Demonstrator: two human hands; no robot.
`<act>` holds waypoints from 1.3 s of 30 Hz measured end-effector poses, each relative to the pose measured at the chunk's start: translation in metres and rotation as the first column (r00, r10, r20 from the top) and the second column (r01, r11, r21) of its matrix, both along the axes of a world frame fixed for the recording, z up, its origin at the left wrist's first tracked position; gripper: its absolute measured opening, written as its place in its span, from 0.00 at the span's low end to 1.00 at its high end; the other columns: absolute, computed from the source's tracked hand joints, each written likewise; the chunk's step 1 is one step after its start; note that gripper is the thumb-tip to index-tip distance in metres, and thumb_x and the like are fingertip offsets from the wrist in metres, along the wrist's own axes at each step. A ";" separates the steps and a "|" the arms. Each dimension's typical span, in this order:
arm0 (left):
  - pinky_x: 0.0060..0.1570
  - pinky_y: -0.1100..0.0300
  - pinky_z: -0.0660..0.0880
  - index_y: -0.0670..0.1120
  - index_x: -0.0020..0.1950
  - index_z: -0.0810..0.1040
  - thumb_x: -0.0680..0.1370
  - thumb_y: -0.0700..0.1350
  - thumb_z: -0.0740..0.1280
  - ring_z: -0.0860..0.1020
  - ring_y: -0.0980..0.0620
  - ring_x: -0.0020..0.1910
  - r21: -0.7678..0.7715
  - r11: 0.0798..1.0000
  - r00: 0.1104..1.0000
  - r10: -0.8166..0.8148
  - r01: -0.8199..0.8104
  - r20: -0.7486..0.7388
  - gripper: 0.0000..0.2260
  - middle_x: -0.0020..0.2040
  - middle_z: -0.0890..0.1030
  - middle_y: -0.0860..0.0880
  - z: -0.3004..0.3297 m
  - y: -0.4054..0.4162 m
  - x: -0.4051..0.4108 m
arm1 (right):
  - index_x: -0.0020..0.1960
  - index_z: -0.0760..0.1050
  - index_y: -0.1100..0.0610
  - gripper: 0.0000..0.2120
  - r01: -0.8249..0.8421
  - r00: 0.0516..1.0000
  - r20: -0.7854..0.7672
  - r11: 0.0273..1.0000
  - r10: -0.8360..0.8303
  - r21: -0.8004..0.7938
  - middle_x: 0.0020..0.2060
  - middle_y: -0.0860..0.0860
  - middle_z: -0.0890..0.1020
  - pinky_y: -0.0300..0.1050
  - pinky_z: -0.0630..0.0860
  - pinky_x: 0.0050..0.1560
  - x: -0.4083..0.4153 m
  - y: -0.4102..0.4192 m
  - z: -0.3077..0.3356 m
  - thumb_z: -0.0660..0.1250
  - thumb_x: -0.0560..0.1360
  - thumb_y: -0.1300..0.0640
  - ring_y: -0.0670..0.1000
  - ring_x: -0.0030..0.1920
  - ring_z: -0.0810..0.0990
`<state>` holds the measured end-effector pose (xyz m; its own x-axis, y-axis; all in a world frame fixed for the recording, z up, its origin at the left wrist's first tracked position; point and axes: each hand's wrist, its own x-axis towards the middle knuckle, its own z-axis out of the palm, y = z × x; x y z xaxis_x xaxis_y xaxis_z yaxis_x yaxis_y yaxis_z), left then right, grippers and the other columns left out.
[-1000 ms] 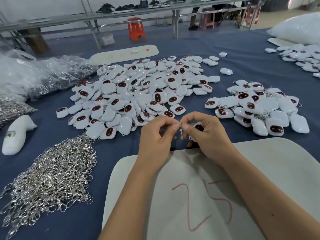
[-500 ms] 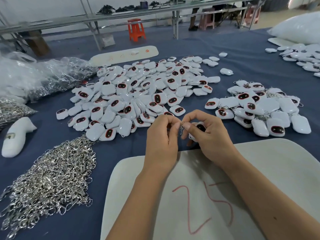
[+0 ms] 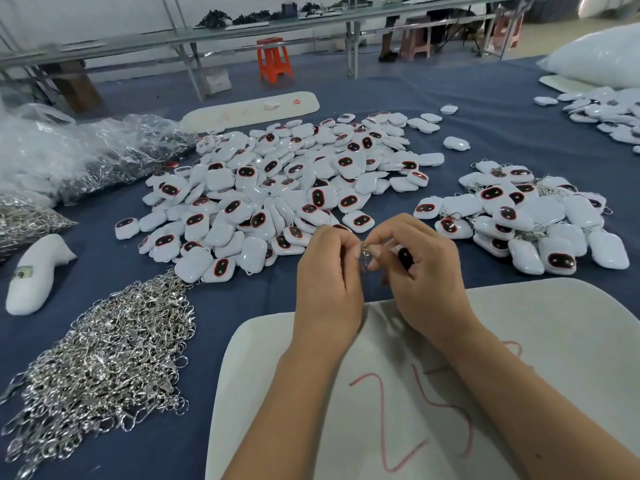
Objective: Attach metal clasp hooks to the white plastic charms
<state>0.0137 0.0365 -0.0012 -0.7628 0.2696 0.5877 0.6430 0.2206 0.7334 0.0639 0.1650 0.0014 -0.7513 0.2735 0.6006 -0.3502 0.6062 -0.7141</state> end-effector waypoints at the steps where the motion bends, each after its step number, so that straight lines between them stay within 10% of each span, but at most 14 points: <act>1: 0.41 0.54 0.71 0.42 0.44 0.74 0.80 0.32 0.64 0.74 0.47 0.41 -0.014 1.000 1.000 0.007 -0.007 -0.014 0.07 0.41 0.76 0.48 0.001 0.000 0.000 | 0.45 0.80 0.61 0.08 -0.004 1.000 0.000 1.000 0.004 -0.009 0.43 0.50 0.81 0.54 0.79 0.35 0.000 0.000 0.000 0.68 0.78 0.72 0.51 0.37 0.82; 9: 0.38 0.49 0.70 0.43 0.42 0.70 0.76 0.29 0.60 0.72 0.45 0.39 -0.124 0.992 0.997 -0.039 0.031 -0.063 0.10 0.42 0.72 0.50 0.003 -0.005 -0.003 | 0.56 0.68 0.51 0.17 0.116 0.986 0.161 0.894 -0.050 -0.433 0.51 0.55 0.75 0.35 0.79 0.52 -0.004 0.005 -0.003 0.65 0.79 0.71 0.38 0.45 0.85; 12: 0.38 0.46 0.70 0.44 0.42 0.70 0.76 0.29 0.60 0.72 0.45 0.39 -0.153 0.987 0.997 -0.048 0.038 -0.060 0.10 0.41 0.71 0.51 0.001 -0.005 -0.005 | 0.57 0.73 0.49 0.15 0.143 0.983 0.179 0.807 -0.048 -0.572 0.50 0.53 0.81 0.55 0.82 0.61 -0.006 0.012 -0.006 0.74 0.76 0.62 0.50 0.51 0.87; 25: 0.40 0.49 0.72 0.45 0.44 0.73 0.80 0.34 0.61 0.72 0.50 0.41 -0.276 0.950 0.989 -0.149 0.144 0.002 0.09 0.42 0.72 0.55 -0.002 -0.003 -0.001 | 0.45 0.83 0.52 0.04 0.267 0.962 0.215 0.759 -0.170 -0.594 0.32 0.45 0.81 0.37 0.73 0.27 -0.008 0.015 -0.008 0.78 0.74 0.56 0.45 0.27 0.74; 39: 0.43 0.50 0.71 0.47 0.43 0.72 0.80 0.33 0.62 0.72 0.49 0.42 -0.270 0.954 0.990 -0.120 0.134 0.068 0.10 0.43 0.73 0.52 0.002 -0.001 0.001 | 0.45 0.83 0.51 0.05 0.272 0.960 0.193 0.851 -0.204 -0.450 0.37 0.46 0.85 0.40 0.78 0.41 -0.008 0.013 -0.015 0.79 0.73 0.55 0.44 0.35 0.81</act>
